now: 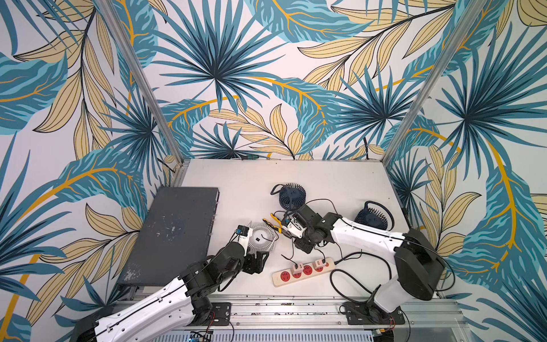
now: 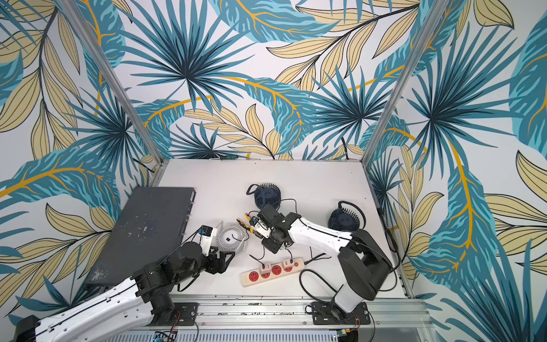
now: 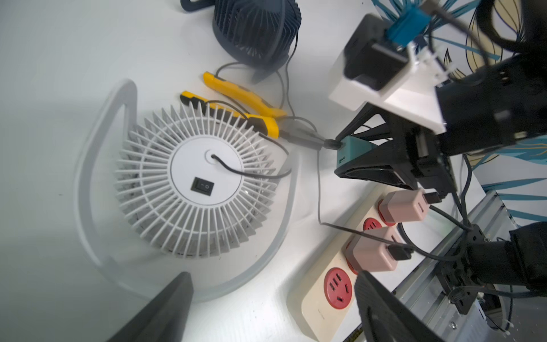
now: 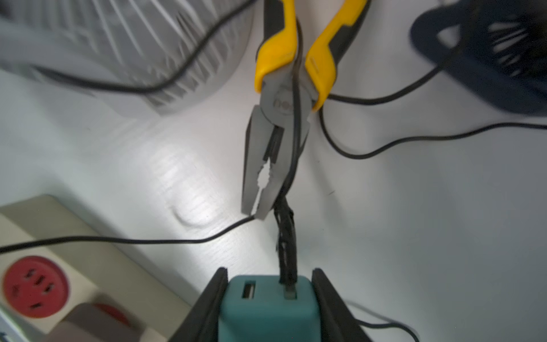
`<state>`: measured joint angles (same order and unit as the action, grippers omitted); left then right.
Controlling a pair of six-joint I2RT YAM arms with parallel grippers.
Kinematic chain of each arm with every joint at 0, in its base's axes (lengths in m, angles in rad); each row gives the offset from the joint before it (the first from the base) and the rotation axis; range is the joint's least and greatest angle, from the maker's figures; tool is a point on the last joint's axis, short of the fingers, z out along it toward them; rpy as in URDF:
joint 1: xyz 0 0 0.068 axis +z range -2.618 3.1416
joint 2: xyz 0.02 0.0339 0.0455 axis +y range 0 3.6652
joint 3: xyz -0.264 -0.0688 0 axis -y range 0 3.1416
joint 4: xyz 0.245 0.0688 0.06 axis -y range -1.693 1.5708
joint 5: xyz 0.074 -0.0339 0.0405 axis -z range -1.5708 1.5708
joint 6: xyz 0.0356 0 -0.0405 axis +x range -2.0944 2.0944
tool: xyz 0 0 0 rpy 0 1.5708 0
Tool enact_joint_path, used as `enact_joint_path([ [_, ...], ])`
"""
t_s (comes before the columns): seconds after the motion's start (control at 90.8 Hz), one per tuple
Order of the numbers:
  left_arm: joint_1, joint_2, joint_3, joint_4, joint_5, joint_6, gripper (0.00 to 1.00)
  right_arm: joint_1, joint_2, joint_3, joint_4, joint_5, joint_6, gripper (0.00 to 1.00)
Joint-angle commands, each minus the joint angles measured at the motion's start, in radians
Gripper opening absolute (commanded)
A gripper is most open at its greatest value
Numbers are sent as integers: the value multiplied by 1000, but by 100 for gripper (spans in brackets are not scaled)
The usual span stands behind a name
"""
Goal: Plug the desk fan into the power strip
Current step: Pick up the plug from the center of the board.
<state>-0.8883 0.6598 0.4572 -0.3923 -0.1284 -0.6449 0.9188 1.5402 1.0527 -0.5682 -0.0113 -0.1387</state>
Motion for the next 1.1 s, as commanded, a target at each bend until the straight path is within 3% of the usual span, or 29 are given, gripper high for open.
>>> enact_joint_path([
  [0.0,5,1,123,-3,-69,26,89,-12,-92,52,101,-65,196,17],
  [0.22,5,106,321,12,-98,70,89,-47,-140,118,306,-65,622,14],
  [0.375,5,202,377,26,-116,-8,89,-47,-167,75,497,-72,843,14],
  [0.815,38,411,436,224,-61,-112,86,-46,-227,-23,625,-125,1117,17],
  [1.091,40,502,475,307,-12,-141,91,-41,-256,-69,656,-103,1174,17],
])
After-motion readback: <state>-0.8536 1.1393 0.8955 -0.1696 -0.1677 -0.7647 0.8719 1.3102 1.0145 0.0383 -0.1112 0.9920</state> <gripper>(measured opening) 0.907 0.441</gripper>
